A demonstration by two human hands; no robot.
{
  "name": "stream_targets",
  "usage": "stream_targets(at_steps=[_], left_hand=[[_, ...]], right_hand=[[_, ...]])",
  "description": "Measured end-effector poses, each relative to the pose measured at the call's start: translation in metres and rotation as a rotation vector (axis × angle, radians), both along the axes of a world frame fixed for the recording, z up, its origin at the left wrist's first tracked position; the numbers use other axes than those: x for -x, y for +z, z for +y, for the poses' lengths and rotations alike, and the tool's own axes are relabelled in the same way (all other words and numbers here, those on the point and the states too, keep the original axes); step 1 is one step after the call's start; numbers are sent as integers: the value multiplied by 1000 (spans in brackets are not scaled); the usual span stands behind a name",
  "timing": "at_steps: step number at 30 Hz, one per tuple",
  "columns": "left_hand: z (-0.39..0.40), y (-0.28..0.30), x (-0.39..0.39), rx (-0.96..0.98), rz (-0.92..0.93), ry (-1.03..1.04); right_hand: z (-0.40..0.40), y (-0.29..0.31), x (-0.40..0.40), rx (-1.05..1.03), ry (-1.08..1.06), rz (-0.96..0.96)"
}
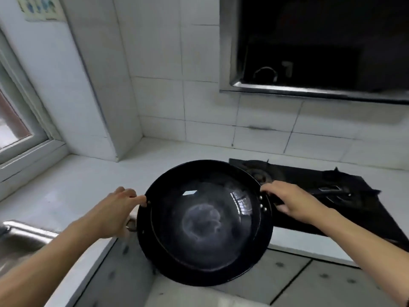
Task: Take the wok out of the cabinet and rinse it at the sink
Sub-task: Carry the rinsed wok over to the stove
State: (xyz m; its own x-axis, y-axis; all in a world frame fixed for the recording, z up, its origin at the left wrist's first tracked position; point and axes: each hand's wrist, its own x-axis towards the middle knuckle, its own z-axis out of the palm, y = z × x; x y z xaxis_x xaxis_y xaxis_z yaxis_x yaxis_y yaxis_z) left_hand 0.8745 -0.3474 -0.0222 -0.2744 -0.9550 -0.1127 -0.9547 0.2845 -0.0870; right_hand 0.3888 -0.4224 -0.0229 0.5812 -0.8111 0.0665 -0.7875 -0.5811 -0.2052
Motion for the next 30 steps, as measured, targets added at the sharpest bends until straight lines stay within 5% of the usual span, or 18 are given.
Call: stream_targets(at_steps=[19,30], left_hand=[[-168,1,413,-14,-78,-629],[-264,-37,648,-100,150,-986]], right_hand=[[131,-31,350,-23,-772,-40],[184,-8,470,-3,-1154,50]])
